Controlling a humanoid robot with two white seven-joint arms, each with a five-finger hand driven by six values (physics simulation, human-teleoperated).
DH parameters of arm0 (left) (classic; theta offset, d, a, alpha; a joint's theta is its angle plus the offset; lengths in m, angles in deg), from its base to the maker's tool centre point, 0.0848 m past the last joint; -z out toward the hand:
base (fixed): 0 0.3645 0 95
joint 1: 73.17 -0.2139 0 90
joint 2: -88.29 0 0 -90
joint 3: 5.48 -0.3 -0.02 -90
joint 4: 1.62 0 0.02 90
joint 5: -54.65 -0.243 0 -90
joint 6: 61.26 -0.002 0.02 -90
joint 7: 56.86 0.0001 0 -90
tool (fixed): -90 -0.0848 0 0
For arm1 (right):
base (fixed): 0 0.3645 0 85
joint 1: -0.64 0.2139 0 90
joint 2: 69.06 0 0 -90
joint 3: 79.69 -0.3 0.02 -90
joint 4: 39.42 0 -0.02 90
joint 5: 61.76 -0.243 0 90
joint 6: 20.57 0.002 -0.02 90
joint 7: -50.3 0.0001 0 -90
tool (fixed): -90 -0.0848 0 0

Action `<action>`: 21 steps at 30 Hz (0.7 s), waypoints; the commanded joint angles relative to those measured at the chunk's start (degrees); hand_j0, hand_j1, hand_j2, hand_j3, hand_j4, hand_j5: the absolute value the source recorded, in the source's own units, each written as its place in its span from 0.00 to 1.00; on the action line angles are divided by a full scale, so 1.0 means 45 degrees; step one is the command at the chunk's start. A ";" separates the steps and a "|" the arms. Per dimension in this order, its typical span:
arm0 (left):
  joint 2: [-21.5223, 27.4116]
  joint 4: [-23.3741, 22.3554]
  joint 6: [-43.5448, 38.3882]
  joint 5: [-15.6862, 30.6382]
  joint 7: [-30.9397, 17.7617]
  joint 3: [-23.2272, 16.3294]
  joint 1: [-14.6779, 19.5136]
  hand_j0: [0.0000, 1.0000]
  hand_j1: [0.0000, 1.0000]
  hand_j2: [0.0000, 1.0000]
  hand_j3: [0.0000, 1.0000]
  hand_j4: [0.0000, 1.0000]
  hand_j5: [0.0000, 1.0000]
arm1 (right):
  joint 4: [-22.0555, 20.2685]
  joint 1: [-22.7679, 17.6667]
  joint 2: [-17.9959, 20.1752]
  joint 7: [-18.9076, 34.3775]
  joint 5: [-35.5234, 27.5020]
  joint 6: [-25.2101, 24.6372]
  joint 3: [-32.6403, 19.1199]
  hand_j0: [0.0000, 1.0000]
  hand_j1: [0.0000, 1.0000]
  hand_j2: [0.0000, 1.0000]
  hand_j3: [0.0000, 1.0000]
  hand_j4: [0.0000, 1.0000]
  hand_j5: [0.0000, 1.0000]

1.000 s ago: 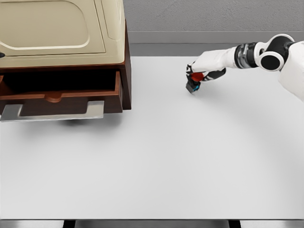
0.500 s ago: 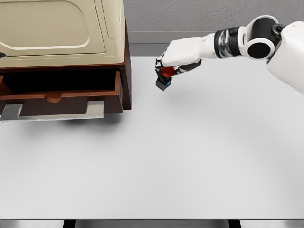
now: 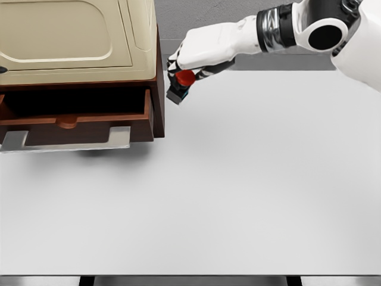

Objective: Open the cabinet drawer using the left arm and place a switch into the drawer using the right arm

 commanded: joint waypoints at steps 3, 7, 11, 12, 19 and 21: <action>-0.0005 0.0014 -0.0039 0.0106 0.0004 -0.0002 -0.0002 1.00 1.00 1.00 1.00 1.00 1.00 | -0.0013 0.0196 -0.0365 0.0003 -0.0184 -0.0035 -0.0007 0.43 0.43 0.43 0.43 0.43 0.43; 0.0015 0.0150 -0.0039 0.0145 0.0004 -0.0002 -0.0002 1.00 1.00 1.00 1.00 1.00 1.00 | 0.0007 0.0566 -0.0873 0.0003 -0.0359 -0.0035 0.0091 0.43 0.43 0.43 0.43 0.43 0.43; -0.0024 0.0268 -0.0039 0.0145 0.0004 -0.0002 -0.0002 1.00 1.00 1.00 1.00 1.00 1.00 | 0.0007 0.0781 -0.1439 0.0003 -0.0379 -0.0035 0.0169 0.43 0.43 0.43 0.43 0.43 0.43; -0.0024 0.0268 -0.0039 0.0145 0.0004 -0.0002 -0.0002 1.00 1.00 1.00 1.00 1.00 1.00 | 0.0026 0.0879 -0.1517 0.0003 -0.0379 -0.0035 0.0169 0.43 0.43 0.43 0.43 0.43 0.43; -0.0044 0.0268 -0.0039 0.0126 0.0004 -0.0021 -0.0021 1.00 1.00 1.00 1.00 1.00 1.00 | 0.1080 0.1446 -0.3060 0.0003 -0.0457 -0.0035 0.0364 0.43 0.43 0.43 0.43 0.43 0.43; -0.0044 0.0268 -0.0039 0.0126 0.0004 -0.0021 -0.0021 1.00 1.00 1.00 1.00 1.00 1.00 | 0.1607 0.1582 -0.3529 0.0003 -0.0457 -0.0035 0.0520 0.43 0.43 0.43 0.43 0.43 0.43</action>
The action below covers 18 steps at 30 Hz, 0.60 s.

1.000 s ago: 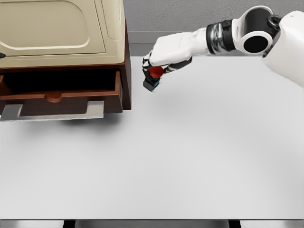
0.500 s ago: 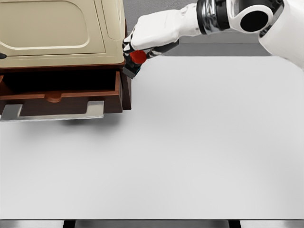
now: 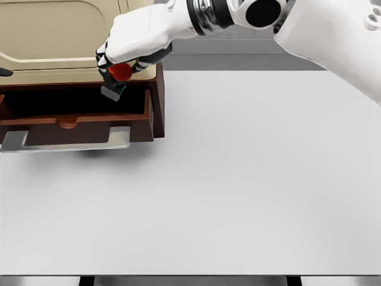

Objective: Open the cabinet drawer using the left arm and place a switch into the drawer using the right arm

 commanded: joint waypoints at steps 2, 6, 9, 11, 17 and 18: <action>-0.0018 0.0001 -0.0039 0.0086 0.0005 -0.0013 -0.0001 1.00 1.00 1.00 1.00 1.00 1.00 | 0.1411 0.0000 -0.0960 -0.0008 -0.0061 -0.0043 0.0169 0.43 0.43 0.43 0.43 0.43 0.43; -0.0018 0.0000 -0.0039 0.0086 0.0005 -0.0033 -0.0021 1.00 1.00 1.00 1.00 1.00 1.00 | 0.2408 0.0059 -0.1546 -0.0008 -0.0041 -0.0043 0.0502 0.44 0.44 0.44 0.44 0.44 0.44; -0.0018 0.0000 -0.0039 0.0067 0.0005 -0.0033 -0.0021 1.00 1.00 1.00 1.00 1.00 1.00 | 0.2974 0.0059 -0.1898 -0.0008 0.0017 -0.0043 0.0502 0.46 0.46 0.46 0.46 0.46 0.46; -0.0018 -0.0019 -0.0039 0.0067 0.0005 -0.0033 -0.0021 1.00 1.00 1.00 1.00 1.00 1.00 | 0.3013 0.0078 -0.2054 -0.0008 0.0056 -0.0043 0.0599 0.50 0.50 0.50 0.50 0.50 0.50; -0.0018 -0.0019 -0.0039 0.0067 0.0005 -0.0033 -0.0021 1.00 1.00 1.00 1.00 1.00 1.00 | 0.3561 0.0137 -0.2328 -0.0008 0.0681 -0.0043 0.0541 1.00 1.00 1.00 1.00 1.00 1.00; -0.0018 -0.0019 -0.0039 0.0067 0.0005 -0.0033 -0.0021 1.00 1.00 1.00 1.00 1.00 1.00 | 0.3541 0.0137 -0.2328 -0.0008 0.0681 -0.0043 0.0521 1.00 1.00 1.00 1.00 1.00 1.00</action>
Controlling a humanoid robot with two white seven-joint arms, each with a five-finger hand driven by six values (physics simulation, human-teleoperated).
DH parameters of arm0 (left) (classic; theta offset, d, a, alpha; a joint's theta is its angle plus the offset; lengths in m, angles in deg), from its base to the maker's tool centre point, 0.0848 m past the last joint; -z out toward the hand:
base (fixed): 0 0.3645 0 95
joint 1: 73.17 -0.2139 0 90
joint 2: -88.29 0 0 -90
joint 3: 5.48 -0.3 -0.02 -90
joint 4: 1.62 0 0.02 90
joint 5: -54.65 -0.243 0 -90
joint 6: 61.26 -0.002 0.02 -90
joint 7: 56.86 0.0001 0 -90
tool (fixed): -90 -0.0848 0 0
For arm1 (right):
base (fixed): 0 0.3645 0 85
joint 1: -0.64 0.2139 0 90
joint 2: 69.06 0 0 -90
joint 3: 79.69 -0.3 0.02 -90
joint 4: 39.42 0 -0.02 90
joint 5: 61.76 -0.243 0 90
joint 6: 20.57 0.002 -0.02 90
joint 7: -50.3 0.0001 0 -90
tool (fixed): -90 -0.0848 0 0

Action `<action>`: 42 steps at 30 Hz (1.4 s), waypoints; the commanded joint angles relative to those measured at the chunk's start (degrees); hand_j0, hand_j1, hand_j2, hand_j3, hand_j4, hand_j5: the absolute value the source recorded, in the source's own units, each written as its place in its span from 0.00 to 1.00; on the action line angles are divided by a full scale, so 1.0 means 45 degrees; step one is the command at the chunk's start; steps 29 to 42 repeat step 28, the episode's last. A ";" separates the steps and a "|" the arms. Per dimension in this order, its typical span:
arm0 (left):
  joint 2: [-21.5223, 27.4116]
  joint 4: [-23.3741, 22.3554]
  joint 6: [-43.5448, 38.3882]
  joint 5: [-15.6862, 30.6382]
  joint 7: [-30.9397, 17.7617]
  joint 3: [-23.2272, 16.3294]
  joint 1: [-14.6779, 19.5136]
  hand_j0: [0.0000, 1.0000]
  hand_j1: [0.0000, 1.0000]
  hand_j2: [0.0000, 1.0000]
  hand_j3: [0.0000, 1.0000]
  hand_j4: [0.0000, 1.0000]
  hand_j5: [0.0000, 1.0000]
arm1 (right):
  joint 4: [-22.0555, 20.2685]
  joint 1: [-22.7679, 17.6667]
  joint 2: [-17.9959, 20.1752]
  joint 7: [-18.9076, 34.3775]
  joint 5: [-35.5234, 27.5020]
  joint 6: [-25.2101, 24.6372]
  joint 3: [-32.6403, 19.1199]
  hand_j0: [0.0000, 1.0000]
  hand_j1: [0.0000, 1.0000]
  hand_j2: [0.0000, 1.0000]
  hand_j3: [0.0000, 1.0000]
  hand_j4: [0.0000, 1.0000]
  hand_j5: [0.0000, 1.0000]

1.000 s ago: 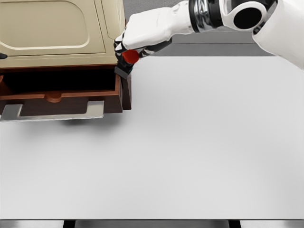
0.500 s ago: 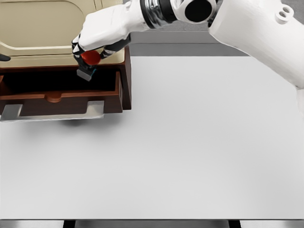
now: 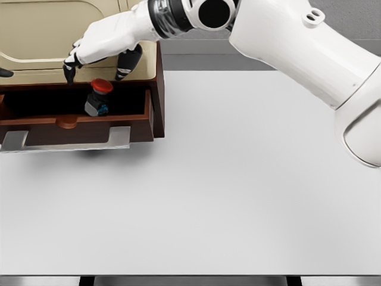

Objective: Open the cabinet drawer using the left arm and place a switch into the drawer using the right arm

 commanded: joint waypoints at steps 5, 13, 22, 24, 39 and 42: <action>0.0012 0.0000 -0.0031 0.0109 0.0011 -0.0045 -0.0003 1.00 1.00 1.00 1.00 1.00 1.00 | -0.1213 0.0059 0.1072 -0.0129 0.1510 -0.0048 -0.0121 1.00 1.00 1.00 1.00 1.00 1.00; -0.2349 0.0430 -0.0031 0.0129 0.0011 0.0541 -0.0081 1.00 1.00 1.00 1.00 1.00 1.00 | -0.9028 -0.2733 1.1599 -0.0129 0.1471 -0.0048 -0.0941 1.00 1.00 1.00 1.00 1.00 1.00; -0.6335 0.0450 -0.0031 -0.0046 0.0011 0.0776 0.0173 1.00 1.00 1.00 1.00 1.00 1.00 | -0.8735 -0.7460 1.2499 -0.0129 0.1940 -0.0048 -0.4437 1.00 1.00 1.00 1.00 1.00 1.00; -0.6765 0.0430 -0.0031 -0.0399 0.0011 0.0678 0.0154 1.00 1.00 1.00 1.00 1.00 1.00 | -0.8618 -0.7890 1.2480 -0.0129 0.2213 -0.0048 -0.4808 1.00 1.00 1.00 1.00 1.00 1.00; -0.6785 0.0430 -0.0031 -0.0418 0.0011 0.0581 0.0173 1.00 1.00 1.00 1.00 1.00 1.00 | -0.8618 -0.7910 1.2499 -0.0129 0.2213 -0.0048 -0.4906 1.00 1.00 1.00 1.00 1.00 1.00; -0.6785 0.0430 -0.0031 -0.0418 0.0011 0.0581 0.0173 1.00 1.00 1.00 1.00 1.00 1.00 | -0.8618 -0.7910 1.2499 -0.0129 0.2213 -0.0048 -0.4906 1.00 1.00 1.00 1.00 1.00 1.00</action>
